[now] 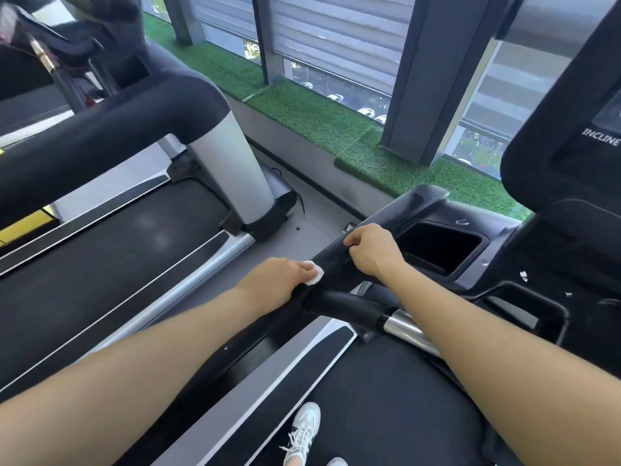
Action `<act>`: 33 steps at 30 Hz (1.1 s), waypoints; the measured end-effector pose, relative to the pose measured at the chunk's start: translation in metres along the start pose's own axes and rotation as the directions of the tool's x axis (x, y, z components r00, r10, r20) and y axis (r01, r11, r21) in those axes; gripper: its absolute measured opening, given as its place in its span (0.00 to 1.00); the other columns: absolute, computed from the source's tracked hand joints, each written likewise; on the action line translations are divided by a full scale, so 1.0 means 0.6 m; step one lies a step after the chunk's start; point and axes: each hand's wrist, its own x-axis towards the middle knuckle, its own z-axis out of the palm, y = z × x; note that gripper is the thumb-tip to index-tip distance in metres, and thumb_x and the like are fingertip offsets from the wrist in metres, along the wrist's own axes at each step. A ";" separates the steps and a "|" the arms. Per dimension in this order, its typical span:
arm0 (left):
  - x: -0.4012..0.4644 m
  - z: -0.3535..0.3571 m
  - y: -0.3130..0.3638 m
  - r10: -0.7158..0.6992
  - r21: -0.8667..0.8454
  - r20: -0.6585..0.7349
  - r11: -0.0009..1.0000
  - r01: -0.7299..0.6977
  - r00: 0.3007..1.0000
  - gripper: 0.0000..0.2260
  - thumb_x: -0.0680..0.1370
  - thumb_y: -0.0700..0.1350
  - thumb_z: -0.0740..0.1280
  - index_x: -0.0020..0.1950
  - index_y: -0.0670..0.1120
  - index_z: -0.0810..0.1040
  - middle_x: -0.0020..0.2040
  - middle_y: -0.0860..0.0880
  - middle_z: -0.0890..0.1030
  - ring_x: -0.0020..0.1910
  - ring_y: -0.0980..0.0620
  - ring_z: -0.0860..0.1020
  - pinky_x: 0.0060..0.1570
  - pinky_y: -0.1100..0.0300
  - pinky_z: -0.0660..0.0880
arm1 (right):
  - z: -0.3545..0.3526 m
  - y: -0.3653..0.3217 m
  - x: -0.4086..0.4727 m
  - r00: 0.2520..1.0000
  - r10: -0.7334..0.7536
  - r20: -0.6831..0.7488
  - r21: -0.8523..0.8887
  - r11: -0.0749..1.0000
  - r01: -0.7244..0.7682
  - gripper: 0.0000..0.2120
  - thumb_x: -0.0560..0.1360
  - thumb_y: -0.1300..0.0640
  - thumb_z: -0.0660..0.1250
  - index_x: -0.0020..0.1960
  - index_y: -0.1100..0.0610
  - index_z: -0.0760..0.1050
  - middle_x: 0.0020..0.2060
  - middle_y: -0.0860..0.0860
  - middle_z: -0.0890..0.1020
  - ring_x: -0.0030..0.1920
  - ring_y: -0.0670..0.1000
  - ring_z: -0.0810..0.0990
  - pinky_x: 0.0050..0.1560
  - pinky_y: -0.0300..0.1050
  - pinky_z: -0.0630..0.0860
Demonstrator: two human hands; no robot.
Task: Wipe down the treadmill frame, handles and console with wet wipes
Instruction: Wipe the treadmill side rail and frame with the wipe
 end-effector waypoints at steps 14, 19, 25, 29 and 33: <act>-0.050 0.025 -0.031 -0.210 0.017 0.094 0.978 0.209 0.973 0.30 0.71 0.31 0.58 0.65 0.60 0.73 0.59 0.47 0.80 0.52 0.43 0.79 0.52 0.49 0.75 | 0.028 -0.035 -0.022 0.995 -0.082 0.055 -0.051 0.995 0.085 0.15 0.75 0.65 0.59 0.54 0.55 0.80 0.58 0.55 0.79 0.57 0.57 0.77 0.61 0.49 0.74; -0.038 -0.009 -0.017 -0.425 -0.370 -0.075 0.852 0.370 0.902 0.15 0.79 0.41 0.62 0.58 0.58 0.80 0.45 0.50 0.83 0.42 0.54 0.76 0.53 0.57 0.75 | 0.024 -0.040 -0.031 0.991 -0.104 0.084 -0.013 0.994 0.106 0.14 0.75 0.64 0.60 0.55 0.55 0.80 0.57 0.54 0.80 0.56 0.56 0.77 0.59 0.45 0.73; -0.017 -0.031 0.048 -0.750 -0.930 0.064 0.194 0.312 0.658 0.06 0.76 0.37 0.68 0.49 0.44 0.83 0.40 0.48 0.83 0.43 0.52 0.80 0.45 0.61 0.78 | 0.031 -0.053 -0.057 0.971 -0.230 0.068 0.179 0.960 0.215 0.13 0.76 0.59 0.65 0.60 0.56 0.77 0.53 0.51 0.81 0.54 0.50 0.78 0.54 0.37 0.69; -0.013 -0.028 0.070 -0.682 -0.958 0.270 -0.259 0.121 0.680 0.11 0.79 0.30 0.60 0.58 0.36 0.76 0.54 0.40 0.81 0.52 0.45 0.81 0.42 0.62 0.80 | 0.050 -0.057 -0.068 0.972 -0.232 0.031 0.193 0.956 0.222 0.14 0.77 0.58 0.65 0.62 0.57 0.76 0.52 0.52 0.81 0.49 0.49 0.77 0.51 0.38 0.70; -0.021 -0.030 0.078 -0.626 -0.940 0.270 -0.336 0.059 0.731 0.11 0.80 0.30 0.57 0.55 0.37 0.77 0.53 0.41 0.81 0.49 0.48 0.81 0.44 0.64 0.80 | 0.059 -0.064 -0.071 0.970 -0.242 -0.027 0.121 0.962 0.244 0.10 0.77 0.53 0.64 0.54 0.58 0.78 0.44 0.52 0.79 0.46 0.52 0.77 0.44 0.40 0.68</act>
